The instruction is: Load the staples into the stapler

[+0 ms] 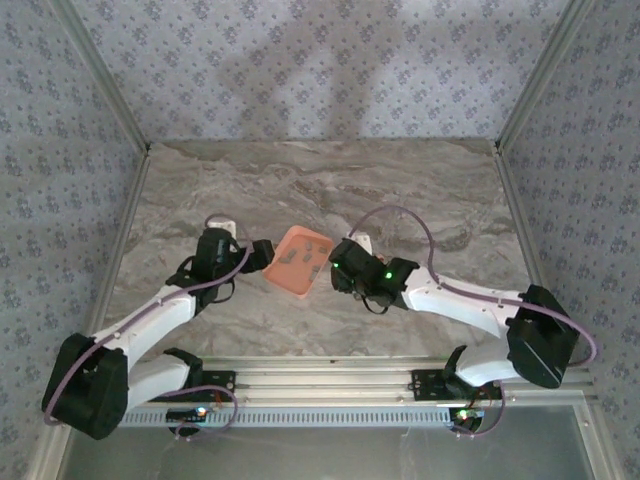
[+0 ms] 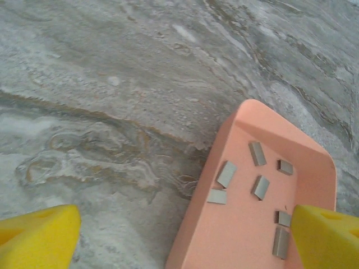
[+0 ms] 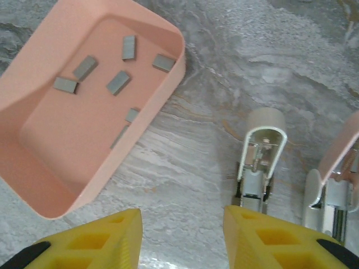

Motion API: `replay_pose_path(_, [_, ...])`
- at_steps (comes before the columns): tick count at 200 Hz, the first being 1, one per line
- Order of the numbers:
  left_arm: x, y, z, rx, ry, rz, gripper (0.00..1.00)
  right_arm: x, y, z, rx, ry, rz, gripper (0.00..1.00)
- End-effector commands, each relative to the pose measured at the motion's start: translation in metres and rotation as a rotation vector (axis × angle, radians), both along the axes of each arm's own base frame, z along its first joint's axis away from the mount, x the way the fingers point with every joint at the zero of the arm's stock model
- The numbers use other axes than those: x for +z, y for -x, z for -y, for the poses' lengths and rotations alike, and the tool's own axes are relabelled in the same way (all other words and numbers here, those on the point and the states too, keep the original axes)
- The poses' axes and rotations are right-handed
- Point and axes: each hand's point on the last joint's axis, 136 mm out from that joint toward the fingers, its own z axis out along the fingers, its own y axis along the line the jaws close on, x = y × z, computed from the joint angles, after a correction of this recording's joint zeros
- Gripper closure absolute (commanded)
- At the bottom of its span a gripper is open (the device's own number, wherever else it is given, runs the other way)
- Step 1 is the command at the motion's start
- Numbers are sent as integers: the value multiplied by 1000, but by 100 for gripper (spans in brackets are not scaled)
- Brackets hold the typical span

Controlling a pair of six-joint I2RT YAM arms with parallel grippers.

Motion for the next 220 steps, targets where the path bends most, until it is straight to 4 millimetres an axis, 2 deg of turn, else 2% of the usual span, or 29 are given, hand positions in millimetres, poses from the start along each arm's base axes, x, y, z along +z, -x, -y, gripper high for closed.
replay_pose_path(1, [-13, 10, -2, -9, 50, -88, 4, -1, 2, -5, 31, 13, -42, 56])
replay_pose_path(24, [-22, 7, -1, -24, 43, -123, 4, 2, -3, -14, 40, -6, -45, 53])
replay_pose_path(44, [-33, 4, 8, -61, 53, -171, 5, -2, -5, -23, 56, -18, -65, 50])
replay_pose_path(71, [-44, -1, 19, -90, 92, -219, 6, -2, -9, -47, 83, -81, -98, 44])
replay_pose_path(90, [-46, -3, 25, -100, 116, -229, 8, -4, -10, -64, 74, -138, -134, 37])
replay_pose_path(126, [-42, -4, 28, -111, 135, -216, 11, -19, -13, -66, -58, -158, -240, 32])
replay_pose_path(220, [-34, -5, 40, -150, 205, -197, 20, -38, -22, -73, -77, -211, -273, 31])
